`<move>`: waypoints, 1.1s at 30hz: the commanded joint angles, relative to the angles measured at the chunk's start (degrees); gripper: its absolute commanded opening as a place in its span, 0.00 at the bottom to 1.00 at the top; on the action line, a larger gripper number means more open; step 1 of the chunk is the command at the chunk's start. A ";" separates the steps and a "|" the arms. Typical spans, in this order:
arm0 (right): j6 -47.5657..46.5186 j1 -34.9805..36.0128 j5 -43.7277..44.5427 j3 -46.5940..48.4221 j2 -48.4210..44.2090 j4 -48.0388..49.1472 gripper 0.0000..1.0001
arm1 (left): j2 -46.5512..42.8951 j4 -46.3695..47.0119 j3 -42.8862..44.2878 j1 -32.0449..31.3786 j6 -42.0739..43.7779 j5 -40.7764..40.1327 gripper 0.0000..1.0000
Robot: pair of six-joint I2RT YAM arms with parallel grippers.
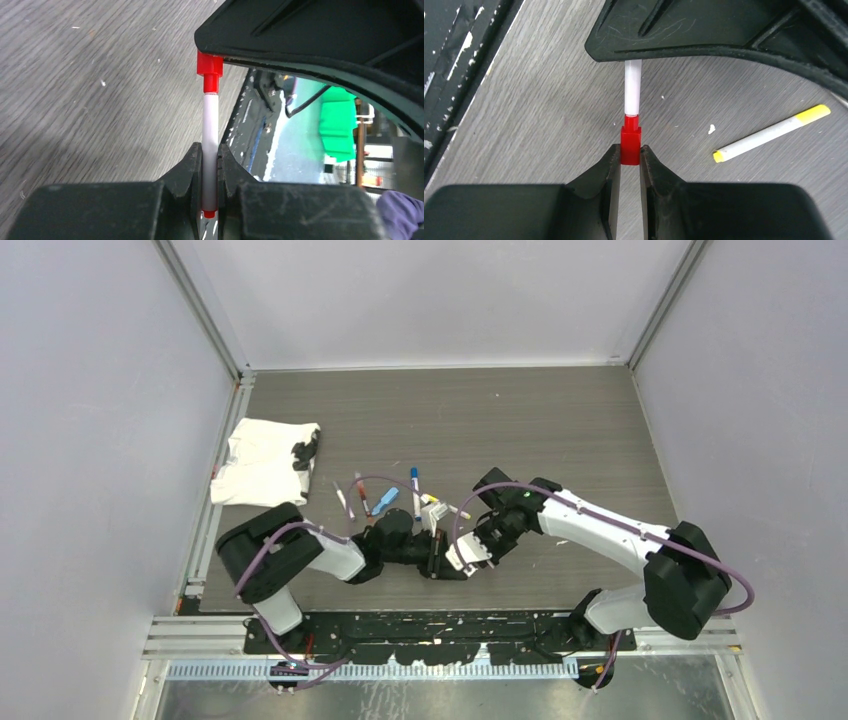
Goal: Insert the pens into the pen caps
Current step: Insert the pen cap onto the pen.
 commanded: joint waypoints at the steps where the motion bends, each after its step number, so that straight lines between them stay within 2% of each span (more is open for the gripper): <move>1: 9.16 4.95 -12.52 3.17 1.08 6.00 0.01 | -6.69 -20.60 8.19 0.65 9.37 -12.06 0.01; 3: 10.82 5.80 -13.02 3.93 1.45 6.20 0.01 | -5.80 -16.52 7.37 1.85 4.40 -8.85 0.01; 7: 16.37 7.53 -11.08 4.36 1.78 9.30 0.01 | 0.58 8.02 3.80 5.55 -11.44 -3.19 0.01; 11: 20.54 9.28 -6.70 4.13 2.35 13.35 0.01 | 6.72 23.74 3.19 7.61 -21.73 -1.86 0.01; 13: 22.78 9.53 -8.20 4.64 3.05 14.13 0.01 | 8.27 23.44 4.74 7.66 -19.97 -0.15 0.00; 15: 24.20 9.48 -9.86 4.93 3.32 14.42 0.01 | 4.99 17.29 4.65 7.49 -11.91 -0.60 0.00; 19: 28.16 8.36 -13.70 5.98 3.37 15.46 0.01 | -8.88 -13.90 5.25 3.81 11.52 -11.52 0.00; 20: 29.00 8.25 -14.70 6.34 3.51 15.57 0.01 | -11.01 -18.44 5.68 2.86 14.55 -13.52 0.00; 21: 30.03 8.33 -14.65 6.65 3.76 16.53 0.01 | -10.60 -12.62 4.08 5.19 7.90 -7.97 0.00; 23: 29.34 8.43 -14.54 6.33 3.34 16.58 0.01 | -6.80 -5.74 4.30 7.29 0.00 -3.01 0.00; 27: 27.43 8.37 -15.42 6.08 2.11 15.54 0.01 | 2.41 14.63 3.73 11.07 -16.65 1.07 0.00; 29: 26.66 8.37 -15.75 5.79 1.74 15.33 0.01 | 5.84 21.07 4.19 11.77 -23.20 1.75 0.01; 31: 25.17 8.39 -16.46 5.69 1.43 14.43 0.01 | 6.93 22.80 5.35 11.92 -25.05 2.12 0.00; 33: 24.84 8.38 -16.90 5.68 1.09 14.16 0.01 | 4.79 16.38 5.90 11.81 -19.66 2.08 0.00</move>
